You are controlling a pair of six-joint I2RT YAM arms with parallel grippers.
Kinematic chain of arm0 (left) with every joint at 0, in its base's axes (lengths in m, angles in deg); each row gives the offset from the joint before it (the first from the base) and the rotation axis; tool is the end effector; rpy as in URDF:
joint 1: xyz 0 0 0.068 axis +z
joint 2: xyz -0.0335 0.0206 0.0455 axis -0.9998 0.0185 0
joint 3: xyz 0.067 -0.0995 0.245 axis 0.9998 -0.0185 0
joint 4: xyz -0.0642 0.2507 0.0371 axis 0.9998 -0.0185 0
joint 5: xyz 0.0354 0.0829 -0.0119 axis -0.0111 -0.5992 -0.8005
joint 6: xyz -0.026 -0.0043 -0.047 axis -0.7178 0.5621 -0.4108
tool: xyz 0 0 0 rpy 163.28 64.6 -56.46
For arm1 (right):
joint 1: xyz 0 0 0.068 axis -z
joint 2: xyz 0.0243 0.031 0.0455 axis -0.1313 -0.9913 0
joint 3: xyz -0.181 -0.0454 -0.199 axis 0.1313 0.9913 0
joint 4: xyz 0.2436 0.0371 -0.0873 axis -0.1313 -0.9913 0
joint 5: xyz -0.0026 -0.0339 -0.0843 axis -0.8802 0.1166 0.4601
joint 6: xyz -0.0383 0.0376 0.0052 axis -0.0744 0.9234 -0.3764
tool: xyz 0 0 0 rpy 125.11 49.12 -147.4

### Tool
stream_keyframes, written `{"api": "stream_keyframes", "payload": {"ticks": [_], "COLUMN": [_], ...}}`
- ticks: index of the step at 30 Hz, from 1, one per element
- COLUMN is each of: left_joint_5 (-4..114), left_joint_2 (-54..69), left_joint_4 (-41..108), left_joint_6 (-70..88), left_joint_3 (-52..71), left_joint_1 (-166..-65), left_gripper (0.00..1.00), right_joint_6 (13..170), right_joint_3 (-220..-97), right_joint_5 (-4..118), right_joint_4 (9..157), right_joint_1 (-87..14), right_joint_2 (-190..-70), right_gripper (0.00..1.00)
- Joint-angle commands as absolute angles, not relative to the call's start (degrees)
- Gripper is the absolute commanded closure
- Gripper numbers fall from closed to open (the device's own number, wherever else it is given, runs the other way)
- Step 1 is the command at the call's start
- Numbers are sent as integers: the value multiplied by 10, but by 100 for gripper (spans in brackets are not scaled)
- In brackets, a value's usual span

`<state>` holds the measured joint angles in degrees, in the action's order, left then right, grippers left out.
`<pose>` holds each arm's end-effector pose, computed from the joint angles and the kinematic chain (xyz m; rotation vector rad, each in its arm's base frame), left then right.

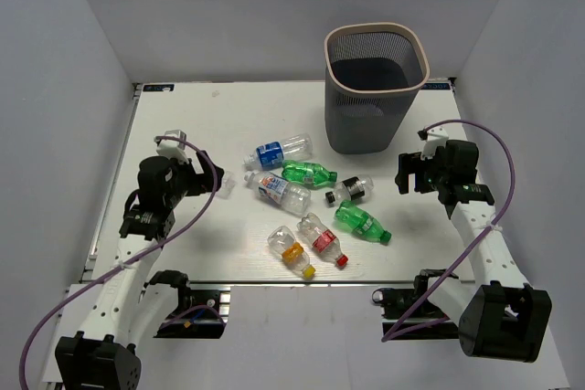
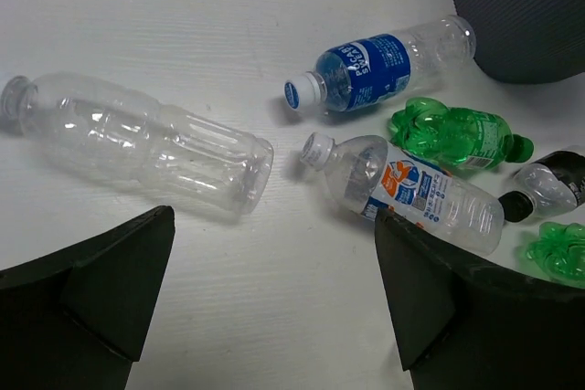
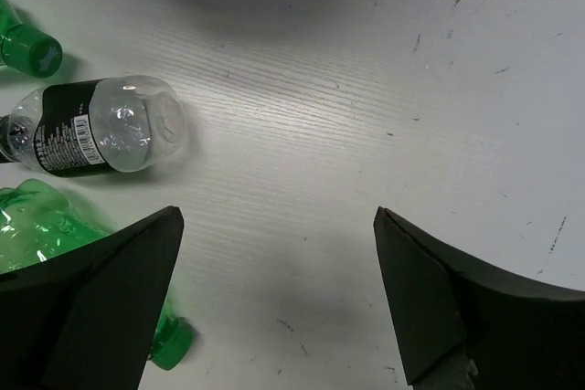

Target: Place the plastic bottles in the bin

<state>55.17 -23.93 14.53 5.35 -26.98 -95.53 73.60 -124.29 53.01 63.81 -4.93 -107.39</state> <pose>0.1788 -0.0259 0.2747 -0.0624 2.0290 -0.3924 0.2211 -0.0028 0.2587 -0.2725 2.1798 0.0978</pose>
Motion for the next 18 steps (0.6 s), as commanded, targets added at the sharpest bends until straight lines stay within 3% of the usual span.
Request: {"api": "stream_keyframes", "payload": {"ticks": [1,12,13,14,15,16,18], "left_joint_5": [554,531,523,514,508,491,466], "left_joint_2": [-241,-247,-247,-240,-235,-230,-209], "left_joint_4": [124,86,75,67,40,24,-36], "left_joint_6": [23,-83,-94,-101,-110,-129,-157], "left_joint_3": [-252,-242,-235,-224,-218,-210,-189], "left_joint_1": [-955,-955,-961,-961,-961,-961,-966], "left_gripper": [0,3,12,22,32,43,50], "right_joint_6": [741,588,587,571,561,561,566], "right_joint_3": [-1241,-1276,-1279,-1286,-1290,-1295,-1302], "right_joint_5": [533,484,471,441,432,402,392], "right_joint_4": [640,545,550,539,516,514,508], "right_joint_1": [-49,-47,-48,-49,-52,-53,-55], "right_joint_2": [-1070,-1067,-1068,-1066,-1070,-1070,-1069], "right_gripper": [10,10,14,60,79,84,71]}}
